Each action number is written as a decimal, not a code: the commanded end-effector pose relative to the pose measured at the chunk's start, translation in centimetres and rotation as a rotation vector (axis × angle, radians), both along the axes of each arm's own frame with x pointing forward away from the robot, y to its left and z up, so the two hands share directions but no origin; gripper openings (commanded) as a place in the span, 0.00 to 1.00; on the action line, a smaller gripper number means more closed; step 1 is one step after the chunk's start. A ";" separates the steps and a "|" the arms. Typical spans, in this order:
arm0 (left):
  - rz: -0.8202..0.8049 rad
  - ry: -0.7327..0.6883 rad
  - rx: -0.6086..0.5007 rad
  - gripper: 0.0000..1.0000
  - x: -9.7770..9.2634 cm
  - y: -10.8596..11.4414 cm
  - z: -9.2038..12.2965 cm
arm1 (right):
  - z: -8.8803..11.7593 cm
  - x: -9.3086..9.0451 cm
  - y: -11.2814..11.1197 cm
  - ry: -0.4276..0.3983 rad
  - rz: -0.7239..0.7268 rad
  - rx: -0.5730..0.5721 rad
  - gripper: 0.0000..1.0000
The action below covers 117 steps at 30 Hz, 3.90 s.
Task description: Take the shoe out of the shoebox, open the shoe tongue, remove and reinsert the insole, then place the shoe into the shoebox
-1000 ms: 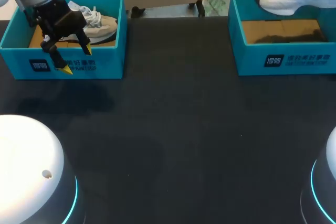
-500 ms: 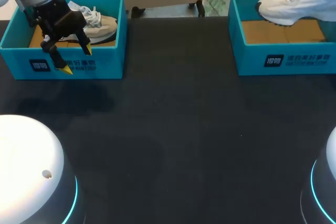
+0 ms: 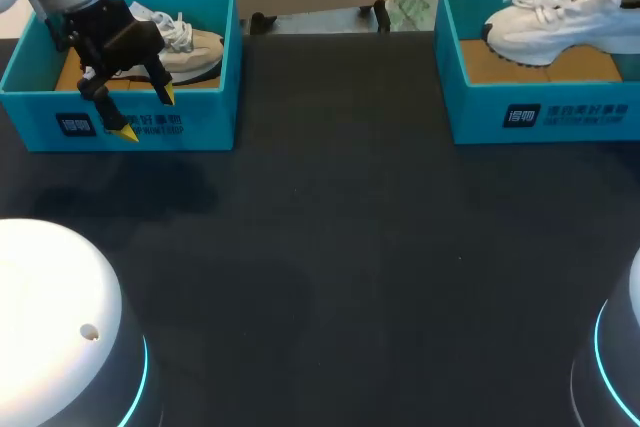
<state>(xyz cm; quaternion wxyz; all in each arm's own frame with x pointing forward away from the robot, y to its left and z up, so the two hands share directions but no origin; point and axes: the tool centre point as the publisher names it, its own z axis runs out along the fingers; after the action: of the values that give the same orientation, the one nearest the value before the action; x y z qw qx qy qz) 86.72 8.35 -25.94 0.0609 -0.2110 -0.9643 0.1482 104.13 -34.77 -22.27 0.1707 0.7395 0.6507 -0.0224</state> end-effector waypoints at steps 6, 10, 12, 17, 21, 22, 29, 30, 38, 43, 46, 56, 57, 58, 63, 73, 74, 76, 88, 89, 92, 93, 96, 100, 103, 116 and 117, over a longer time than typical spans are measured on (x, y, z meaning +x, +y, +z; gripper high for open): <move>-0.001 0.000 0.002 1.00 0.0 0.0 0.0 | 0.1 -0.4 -0.4 -0.026 -0.023 -0.005 0.00; -0.001 0.000 0.002 1.00 0.0 0.0 0.0 | 0.1 -0.4 -0.4 -0.026 -0.023 -0.005 0.00; -0.001 0.000 0.002 1.00 0.0 0.0 0.0 | 0.0 -0.2 -0.3 -0.028 -0.023 0.001 0.00; -0.001 0.000 0.002 1.00 0.0 0.0 0.0 | -0.5 -0.3 0.0 -0.023 -0.037 -0.010 0.00; -0.001 0.000 0.002 1.00 0.0 0.0 0.0 | -0.9 -0.8 0.1 -0.028 -0.053 0.000 0.00; -0.001 0.000 0.002 1.00 0.0 0.0 0.0 | -1.0 -0.9 0.0 -0.027 -0.066 0.003 0.00; -0.001 0.000 0.002 1.00 0.0 0.0 0.0 | -1.9 -0.1 0.3 -0.028 -0.092 -0.015 0.00; -0.001 0.000 0.002 1.00 0.0 0.0 0.0 | -2.1 0.0 0.3 -0.026 -0.092 -0.014 0.00; -0.001 0.000 0.002 1.00 0.0 0.0 0.0 | -3.3 -1.3 0.0 -0.007 -0.110 -0.013 0.00; -0.001 0.000 0.002 1.00 0.0 0.0 0.0 | -4.2 -2.3 -0.5 0.013 -0.140 0.005 0.00; -0.001 0.000 0.002 1.00 0.0 0.0 0.0 | -4.7 -2.4 -0.5 0.019 -0.155 0.012 0.00; -0.001 0.000 0.002 1.00 0.0 0.0 0.0 | -6.2 -1.5 -1.1 0.047 -0.115 0.019 0.00; -0.001 0.000 0.002 1.00 0.0 0.0 0.0 | -6.5 -1.5 -1.3 0.053 -0.107 0.021 0.00; -0.001 0.000 0.002 1.00 0.0 0.0 0.0 | -6.7 -1.5 -1.4 0.056 -0.112 0.023 0.00; -0.001 0.000 0.002 1.00 0.0 0.0 0.0 | -7.7 -1.5 -1.6 0.080 -0.110 0.032 0.00; -0.001 0.000 0.002 1.00 0.0 0.0 0.0 | -9.5 -1.1 -1.7 0.121 -0.098 0.035 0.00; -0.001 0.000 0.002 1.00 0.0 0.0 0.0 | -9.6 -1.0 -1.6 0.126 -0.096 0.036 0.00; -0.001 0.000 0.002 1.00 0.0 0.0 0.0 | -9.9 -0.9 -1.4 0.131 -0.092 0.040 0.00; -0.001 0.000 0.002 1.00 0.0 0.0 0.0 | -10.6 -1.1 -0.3 0.142 -0.076 0.034 0.00; -0.001 0.000 0.002 1.00 0.0 0.0 0.0 | -10.6 -1.1 -0.2 0.142 -0.075 0.035 0.00; -0.001 0.000 0.002 1.00 0.0 0.0 0.0 | -10.6 -1.3 0.2 0.138 -0.074 0.043 0.00; -0.001 0.000 0.002 1.00 0.0 0.0 0.0 | -10.7 -1.3 0.4 0.137 -0.074 0.043 0.00; -0.001 0.000 0.002 1.00 0.0 0.0 0.0 | -11.2 -1.3 0.7 0.142 -0.071 0.043 0.00; -0.001 0.000 0.002 1.00 0.0 0.0 0.0 | -12.0 -1.2 0.9 0.157 -0.070 0.037 0.00; -0.001 0.000 0.002 1.00 0.0 0.0 0.0 | -12.3 -1.3 0.9 0.153 -0.070 0.036 0.00; -0.001 0.000 0.002 1.00 0.0 0.0 0.0 | -14.6 -1.2 1.2 0.179 -0.065 0.051 0.00; -0.001 0.000 0.002 1.00 0.0 0.0 0.0 | -14.7 -1.2 1.3 0.182 -0.063 0.056 0.00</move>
<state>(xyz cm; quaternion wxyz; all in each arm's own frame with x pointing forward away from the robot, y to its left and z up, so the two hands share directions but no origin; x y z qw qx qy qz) 86.72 8.35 -25.94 0.0609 -0.2111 -0.9643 0.1482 102.30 -33.42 -36.68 0.0957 0.7589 0.6398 -0.0748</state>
